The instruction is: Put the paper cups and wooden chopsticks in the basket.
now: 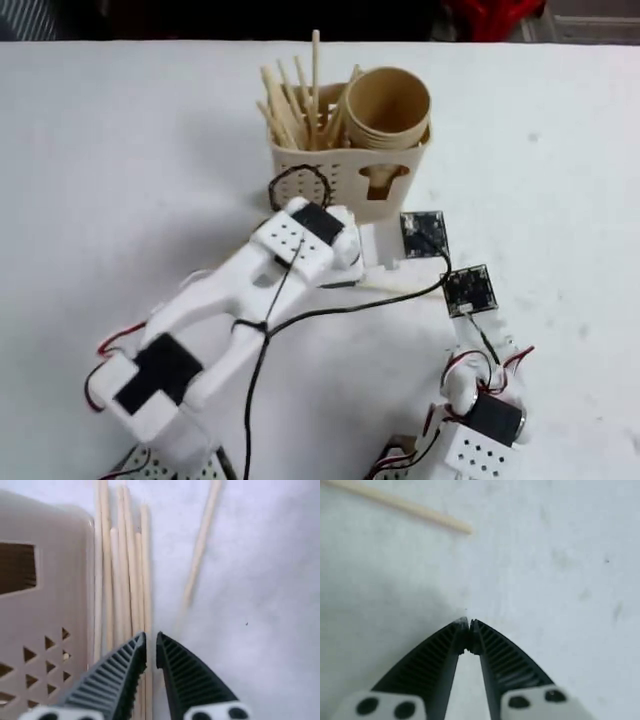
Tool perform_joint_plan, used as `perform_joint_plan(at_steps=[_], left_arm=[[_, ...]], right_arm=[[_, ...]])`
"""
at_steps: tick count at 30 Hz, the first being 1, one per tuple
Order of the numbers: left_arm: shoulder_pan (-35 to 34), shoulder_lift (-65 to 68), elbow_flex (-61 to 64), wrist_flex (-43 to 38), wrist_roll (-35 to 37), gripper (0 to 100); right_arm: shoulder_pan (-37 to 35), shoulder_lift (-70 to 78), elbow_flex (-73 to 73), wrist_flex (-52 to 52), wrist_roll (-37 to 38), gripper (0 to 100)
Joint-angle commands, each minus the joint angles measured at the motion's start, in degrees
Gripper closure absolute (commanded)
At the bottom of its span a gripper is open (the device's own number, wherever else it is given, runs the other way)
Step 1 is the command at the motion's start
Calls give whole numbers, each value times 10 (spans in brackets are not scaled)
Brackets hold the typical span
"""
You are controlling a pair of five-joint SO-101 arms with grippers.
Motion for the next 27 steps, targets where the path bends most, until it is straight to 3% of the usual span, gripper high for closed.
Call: perform_joint_plan(at_steps=[1, 21, 27], left_arm=[[-14, -22, -11, 8, 17, 936], [-27, 123, -18, -10, 13, 891], [-28, 183, -102, 47, 36, 896]], right_arm=[[3, -3, 4, -6, 4, 981], [3, -3, 4, -6, 4, 981], [3, -3, 4, -6, 4, 981]])
